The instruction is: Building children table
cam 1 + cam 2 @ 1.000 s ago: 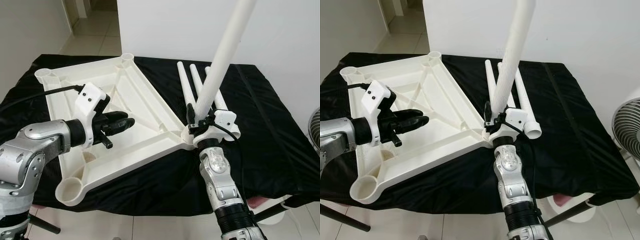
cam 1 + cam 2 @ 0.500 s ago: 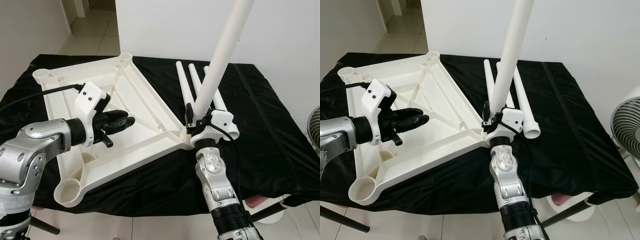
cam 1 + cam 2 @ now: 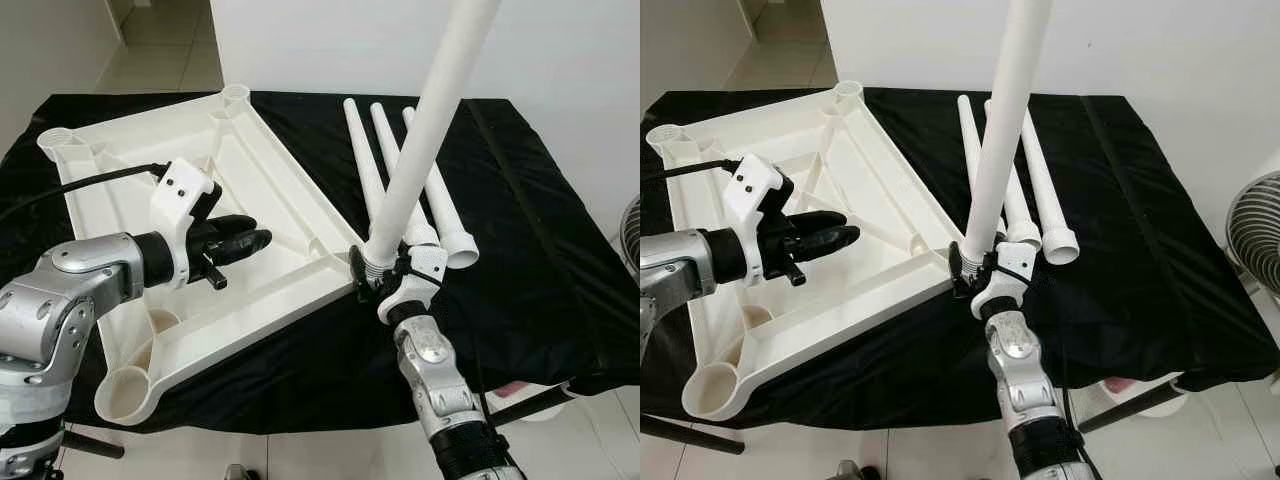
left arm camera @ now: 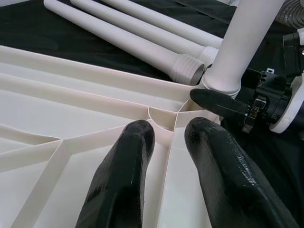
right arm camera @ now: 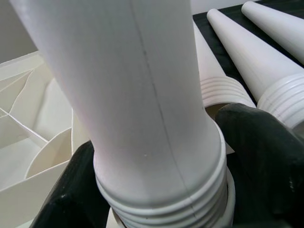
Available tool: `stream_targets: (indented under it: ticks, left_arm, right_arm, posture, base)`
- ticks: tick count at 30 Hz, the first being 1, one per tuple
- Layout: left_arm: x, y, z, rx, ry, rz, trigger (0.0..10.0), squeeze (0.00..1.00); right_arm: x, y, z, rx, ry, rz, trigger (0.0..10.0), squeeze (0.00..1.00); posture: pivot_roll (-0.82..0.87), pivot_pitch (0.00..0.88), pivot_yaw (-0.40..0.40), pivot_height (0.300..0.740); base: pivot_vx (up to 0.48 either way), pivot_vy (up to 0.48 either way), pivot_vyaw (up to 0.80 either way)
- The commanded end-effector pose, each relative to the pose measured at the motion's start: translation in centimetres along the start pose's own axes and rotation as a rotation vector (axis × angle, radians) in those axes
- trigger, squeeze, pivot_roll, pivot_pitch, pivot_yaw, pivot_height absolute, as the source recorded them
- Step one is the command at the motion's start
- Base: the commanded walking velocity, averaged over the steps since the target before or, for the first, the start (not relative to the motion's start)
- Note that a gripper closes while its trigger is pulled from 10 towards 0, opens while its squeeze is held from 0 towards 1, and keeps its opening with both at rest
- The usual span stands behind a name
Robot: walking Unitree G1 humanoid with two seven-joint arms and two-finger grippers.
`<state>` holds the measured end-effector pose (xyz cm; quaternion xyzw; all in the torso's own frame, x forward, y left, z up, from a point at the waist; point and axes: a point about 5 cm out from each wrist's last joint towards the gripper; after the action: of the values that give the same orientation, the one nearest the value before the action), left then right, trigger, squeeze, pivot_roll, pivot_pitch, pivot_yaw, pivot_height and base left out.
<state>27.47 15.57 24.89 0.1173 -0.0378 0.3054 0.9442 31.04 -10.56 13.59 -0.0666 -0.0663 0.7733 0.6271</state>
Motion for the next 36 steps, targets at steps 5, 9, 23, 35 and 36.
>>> stream_targets:
  ticks: [5,9,23,35,36]
  left_arm:
    - [0.3,0.1,0.0,0.001,-0.003,0.06,10.0,0.0]
    - [0.4,0.1,0.0,-0.001,-0.003,0.061,10.0,0.0]
    - [0.4,-0.1,0.1,-0.007,-0.005,0.058,10.0,0.0]
    - [0.6,-0.1,0.2,-0.011,-0.007,0.062,10.0,0.0]
    - [0.6,-0.1,0.2,-0.011,-0.007,0.062,10.0,0.0]
  right_arm:
    - [-0.4,0.3,-0.3,0.018,0.013,0.039,10.0,0.0]
    - [-0.5,0.0,1.0,-0.039,0.04,0.096,10.0,0.0]
    - [-2.6,-1.1,3.7,-0.115,0.126,0.127,10.0,0.0]
    - [-3.2,-1.9,5.1,-0.04,0.122,0.449,10.0,0.0]
    - [-3.2,-1.9,5.1,-0.04,0.122,0.449,10.0,0.0]
  posture:
    - [0.03,0.125,0.03,0.74]
    - [0.03,0.124,0.03,0.74]
    - [0.02,0.122,0.034,0.74]
    - [0.03,0.118,0.034,0.74]
    - [0.03,0.118,0.034,0.74]
  base:
    - [0.0,0.0,0.0]
    - [0.0,0.0,0.0]
    - [0.0,0.0,0.0]
    - [0.0,0.0,0.0]
    - [0.0,0.0,0.0]
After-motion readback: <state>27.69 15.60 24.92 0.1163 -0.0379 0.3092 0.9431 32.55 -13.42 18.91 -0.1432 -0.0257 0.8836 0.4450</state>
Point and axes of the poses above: a point about 5 cm out from each wrist's last joint towards the gripper, its own y axis pointing back from the gripper into the wrist, its own z axis along the axis of the wrist's last joint, x = y × z, and after that the axes turned 1 degree about -y, right-handed
